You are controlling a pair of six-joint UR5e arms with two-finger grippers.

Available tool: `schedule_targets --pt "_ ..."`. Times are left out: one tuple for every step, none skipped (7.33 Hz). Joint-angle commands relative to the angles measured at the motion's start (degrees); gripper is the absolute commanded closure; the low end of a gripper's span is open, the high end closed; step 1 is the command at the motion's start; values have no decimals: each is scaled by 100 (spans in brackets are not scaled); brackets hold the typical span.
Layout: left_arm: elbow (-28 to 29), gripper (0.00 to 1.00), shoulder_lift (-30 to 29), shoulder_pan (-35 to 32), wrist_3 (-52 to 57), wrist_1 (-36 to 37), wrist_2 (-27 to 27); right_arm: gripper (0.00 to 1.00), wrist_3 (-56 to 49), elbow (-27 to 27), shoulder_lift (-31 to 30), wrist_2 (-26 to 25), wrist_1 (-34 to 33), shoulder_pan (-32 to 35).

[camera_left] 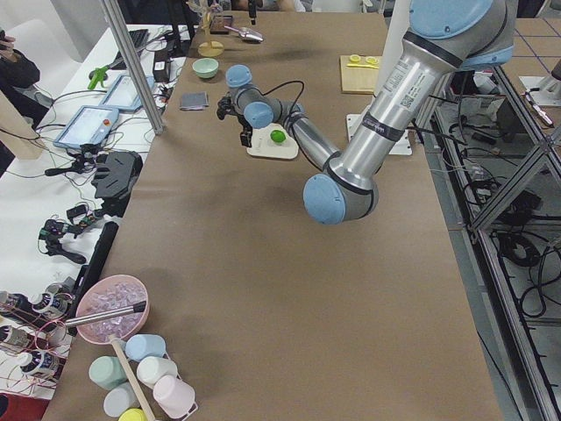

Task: Place all lemons on tray

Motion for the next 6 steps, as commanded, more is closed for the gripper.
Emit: schedule_targets --pt "-772 2 889 -934 2097 1234 203 1 -43 -2 -18 -73 -111 176" --pt "-766 2 1374 -1399 2314 1218 222 1 -43 -10 -26 -108 -129 185" --pt "-740 2 1857 -1787 2316 1192 204 1 -43 -11 -96 -186 -155 203" --pt "-705 2 2306 -2052 2464 1166 187 1 -43 -37 -175 -248 -164 229" --pt "-626 2 2728 -2341 2918 1044 178 0 -34 -46 -246 -310 -181 255" --pt "-382 2 2958 -2553 3018 677 160 0 -43 -37 -351 -319 -164 290"
